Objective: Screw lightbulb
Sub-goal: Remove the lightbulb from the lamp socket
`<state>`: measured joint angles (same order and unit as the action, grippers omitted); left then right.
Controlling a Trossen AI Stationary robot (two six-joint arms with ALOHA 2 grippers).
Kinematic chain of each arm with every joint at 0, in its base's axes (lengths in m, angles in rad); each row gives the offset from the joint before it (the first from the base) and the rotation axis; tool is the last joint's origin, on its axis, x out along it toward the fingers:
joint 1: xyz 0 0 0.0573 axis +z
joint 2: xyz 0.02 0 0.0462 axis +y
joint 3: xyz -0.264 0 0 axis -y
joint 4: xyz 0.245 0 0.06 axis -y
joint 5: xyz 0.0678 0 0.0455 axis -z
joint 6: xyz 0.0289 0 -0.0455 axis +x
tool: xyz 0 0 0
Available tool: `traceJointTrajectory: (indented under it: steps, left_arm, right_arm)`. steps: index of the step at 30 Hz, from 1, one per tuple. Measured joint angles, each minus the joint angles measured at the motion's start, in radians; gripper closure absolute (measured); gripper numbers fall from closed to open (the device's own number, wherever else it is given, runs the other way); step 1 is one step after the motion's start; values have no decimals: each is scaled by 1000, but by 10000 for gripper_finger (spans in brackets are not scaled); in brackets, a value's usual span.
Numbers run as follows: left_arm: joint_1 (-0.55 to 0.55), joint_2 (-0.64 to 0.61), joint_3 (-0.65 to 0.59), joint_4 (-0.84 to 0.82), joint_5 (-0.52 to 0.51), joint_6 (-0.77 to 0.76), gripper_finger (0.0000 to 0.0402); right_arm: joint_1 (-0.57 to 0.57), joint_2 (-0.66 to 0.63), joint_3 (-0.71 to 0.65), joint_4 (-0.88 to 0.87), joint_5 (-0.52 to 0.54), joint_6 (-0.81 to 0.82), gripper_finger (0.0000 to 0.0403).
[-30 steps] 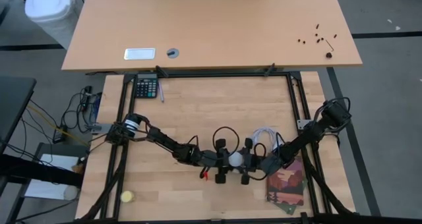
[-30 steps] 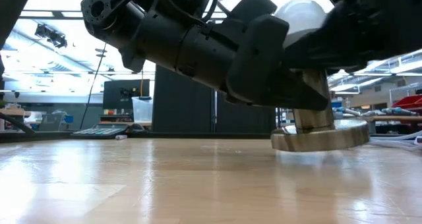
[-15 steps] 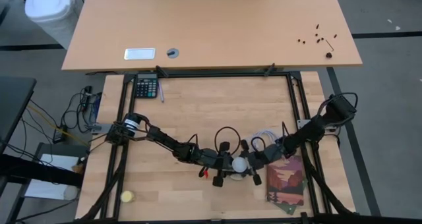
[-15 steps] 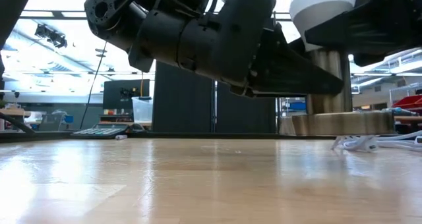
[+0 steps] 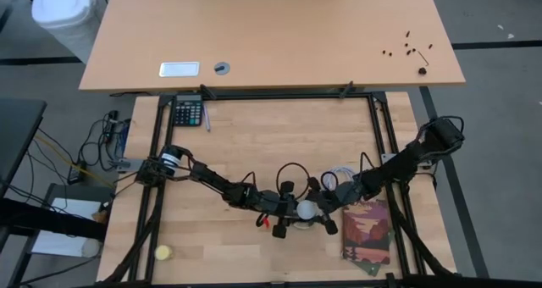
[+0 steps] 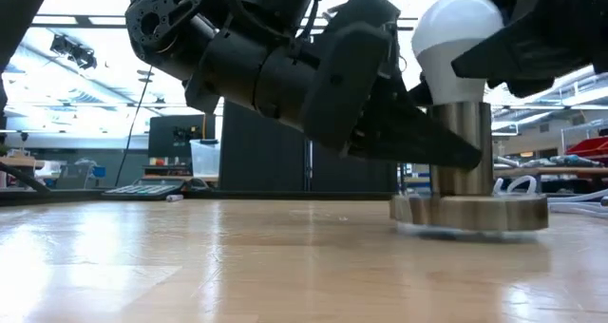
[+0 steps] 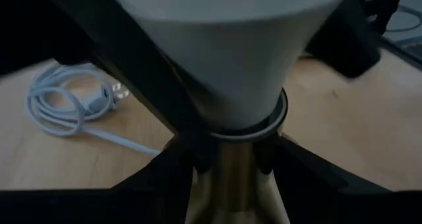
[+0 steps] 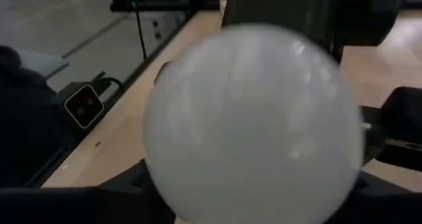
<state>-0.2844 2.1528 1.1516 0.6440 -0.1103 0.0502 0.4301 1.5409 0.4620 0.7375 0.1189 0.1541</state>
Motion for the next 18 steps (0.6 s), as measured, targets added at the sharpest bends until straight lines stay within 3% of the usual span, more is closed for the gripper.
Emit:
traceJointTrajectory:
  steps: [4, 10, 18]
  left_arm:
    - [4, 0, -1, 3, -17, -9, 211]
    - [20, 2, -2, -21, -63, -61, 211]
    - [17, 1, 0, -32, -167, -81, 211]
  right_arm:
    - [7, -68, 100, -269, 37, 39, 122]
    - [-2, -90, 309, -791, 82, 91, 97]
    - [-18, -38, 535, -1171, 88, 166, 94]
